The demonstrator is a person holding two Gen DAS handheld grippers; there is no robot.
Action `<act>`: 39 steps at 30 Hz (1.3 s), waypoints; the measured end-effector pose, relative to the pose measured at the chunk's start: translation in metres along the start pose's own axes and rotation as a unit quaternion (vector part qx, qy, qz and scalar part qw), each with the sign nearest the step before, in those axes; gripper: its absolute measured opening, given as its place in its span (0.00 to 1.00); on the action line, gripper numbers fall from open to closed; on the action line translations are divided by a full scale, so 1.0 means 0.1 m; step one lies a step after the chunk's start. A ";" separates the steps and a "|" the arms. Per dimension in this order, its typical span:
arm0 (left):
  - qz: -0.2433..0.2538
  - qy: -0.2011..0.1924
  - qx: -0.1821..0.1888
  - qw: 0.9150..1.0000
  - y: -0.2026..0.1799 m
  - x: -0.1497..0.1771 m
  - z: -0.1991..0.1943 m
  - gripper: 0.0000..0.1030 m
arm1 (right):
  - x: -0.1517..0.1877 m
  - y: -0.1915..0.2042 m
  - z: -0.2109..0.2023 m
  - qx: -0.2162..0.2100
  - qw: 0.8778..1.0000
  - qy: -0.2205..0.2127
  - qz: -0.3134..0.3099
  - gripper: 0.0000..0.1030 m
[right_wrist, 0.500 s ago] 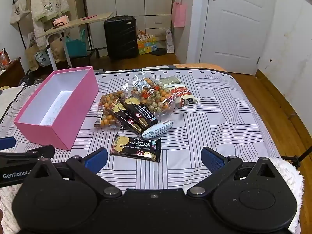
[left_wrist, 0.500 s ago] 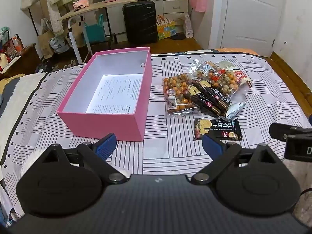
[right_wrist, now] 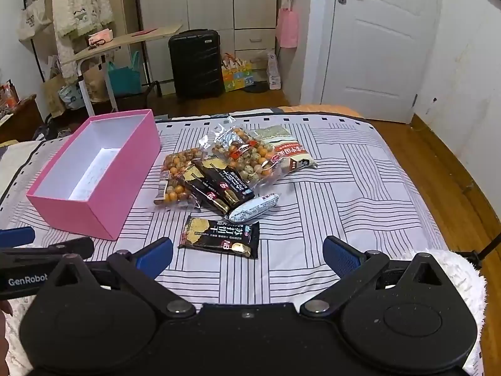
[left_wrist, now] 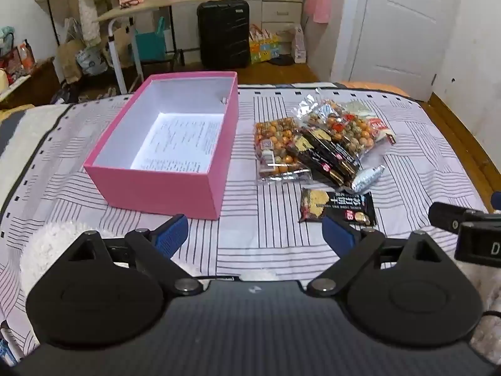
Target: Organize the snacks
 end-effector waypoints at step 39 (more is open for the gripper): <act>0.017 -0.022 -0.014 1.000 -0.14 0.09 -0.22 0.93 | 0.12 -0.07 -0.13 0.008 0.999 -0.033 -0.020 1.00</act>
Point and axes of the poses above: each gripper's, at about its wrist camera, not at the fingertips, and z roughly the way its jaws point, y to its left, x to its underside, the point moved 4 cm from there along z, roughly the way its jaws point, and after that the axes turned 5 degrees about z, right-handed, at the moved point
